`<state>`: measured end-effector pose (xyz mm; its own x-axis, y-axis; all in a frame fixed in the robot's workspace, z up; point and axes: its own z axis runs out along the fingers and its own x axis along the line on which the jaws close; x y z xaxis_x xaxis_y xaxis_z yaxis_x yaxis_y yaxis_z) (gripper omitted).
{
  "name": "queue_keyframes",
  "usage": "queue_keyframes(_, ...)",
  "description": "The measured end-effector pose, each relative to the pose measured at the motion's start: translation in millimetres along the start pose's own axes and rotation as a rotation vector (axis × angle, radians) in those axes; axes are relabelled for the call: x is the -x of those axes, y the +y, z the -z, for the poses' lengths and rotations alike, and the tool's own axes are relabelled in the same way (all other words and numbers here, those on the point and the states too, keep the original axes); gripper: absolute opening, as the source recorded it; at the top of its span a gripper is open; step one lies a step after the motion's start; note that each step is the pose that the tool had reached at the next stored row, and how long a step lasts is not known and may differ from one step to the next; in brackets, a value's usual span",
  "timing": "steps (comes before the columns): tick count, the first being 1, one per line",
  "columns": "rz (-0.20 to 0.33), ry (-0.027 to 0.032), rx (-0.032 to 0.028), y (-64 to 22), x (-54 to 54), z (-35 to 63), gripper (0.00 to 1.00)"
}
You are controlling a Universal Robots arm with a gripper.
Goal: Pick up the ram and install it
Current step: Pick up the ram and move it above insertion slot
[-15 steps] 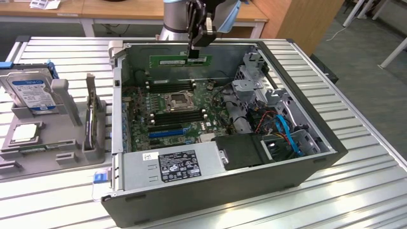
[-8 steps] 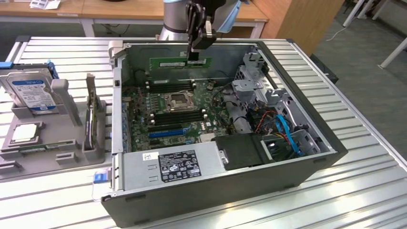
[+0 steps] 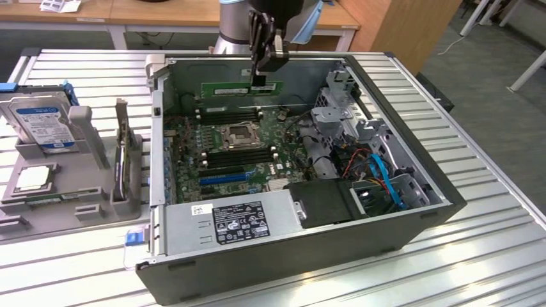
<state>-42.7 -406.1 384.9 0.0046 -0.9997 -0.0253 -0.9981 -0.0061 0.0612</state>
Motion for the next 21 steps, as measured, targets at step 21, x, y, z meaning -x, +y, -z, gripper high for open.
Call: queue_keyframes(21,0.000,-0.0001,-0.0038,-1.6,-1.1,-25.6,0.11)
